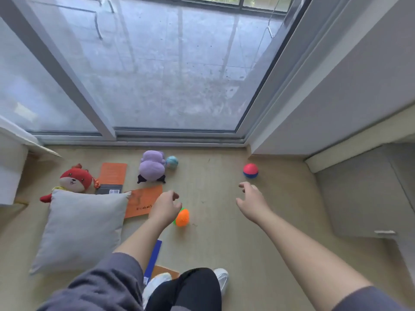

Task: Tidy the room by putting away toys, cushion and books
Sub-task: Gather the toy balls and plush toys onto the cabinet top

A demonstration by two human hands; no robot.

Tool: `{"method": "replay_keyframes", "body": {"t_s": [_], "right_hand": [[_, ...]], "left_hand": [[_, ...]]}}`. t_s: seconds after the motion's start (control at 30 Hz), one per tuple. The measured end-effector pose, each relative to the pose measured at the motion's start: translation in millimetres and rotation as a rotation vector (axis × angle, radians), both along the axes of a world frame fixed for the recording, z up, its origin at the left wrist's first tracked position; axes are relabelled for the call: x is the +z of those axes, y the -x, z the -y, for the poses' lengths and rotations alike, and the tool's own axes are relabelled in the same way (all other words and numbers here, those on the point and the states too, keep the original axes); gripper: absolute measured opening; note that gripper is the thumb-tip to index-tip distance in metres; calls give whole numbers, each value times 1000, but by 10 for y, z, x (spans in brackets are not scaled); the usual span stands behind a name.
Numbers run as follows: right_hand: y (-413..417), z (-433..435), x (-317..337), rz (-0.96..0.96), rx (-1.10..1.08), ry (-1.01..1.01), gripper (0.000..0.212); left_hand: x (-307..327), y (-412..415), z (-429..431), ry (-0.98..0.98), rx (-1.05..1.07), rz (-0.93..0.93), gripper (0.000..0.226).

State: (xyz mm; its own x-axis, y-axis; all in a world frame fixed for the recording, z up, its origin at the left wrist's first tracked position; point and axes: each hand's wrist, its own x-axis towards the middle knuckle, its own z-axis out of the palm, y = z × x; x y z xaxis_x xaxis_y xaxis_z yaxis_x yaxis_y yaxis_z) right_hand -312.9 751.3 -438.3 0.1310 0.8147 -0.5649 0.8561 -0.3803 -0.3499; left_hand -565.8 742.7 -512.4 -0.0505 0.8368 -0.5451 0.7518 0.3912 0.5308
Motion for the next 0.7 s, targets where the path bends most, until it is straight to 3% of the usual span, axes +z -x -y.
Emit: {"method": "replay_keyframes", "body": {"t_s": [0.3, 0.7], "right_hand": [[-26, -709, -1158, -60, 162, 132, 54], [-312, -1272, -3448, -59, 345, 265, 78]], "left_hand": [[-1128, -157, -342, 226, 32, -113, 57], [-3054, -542, -647, 494, 78, -261, 93]]}}
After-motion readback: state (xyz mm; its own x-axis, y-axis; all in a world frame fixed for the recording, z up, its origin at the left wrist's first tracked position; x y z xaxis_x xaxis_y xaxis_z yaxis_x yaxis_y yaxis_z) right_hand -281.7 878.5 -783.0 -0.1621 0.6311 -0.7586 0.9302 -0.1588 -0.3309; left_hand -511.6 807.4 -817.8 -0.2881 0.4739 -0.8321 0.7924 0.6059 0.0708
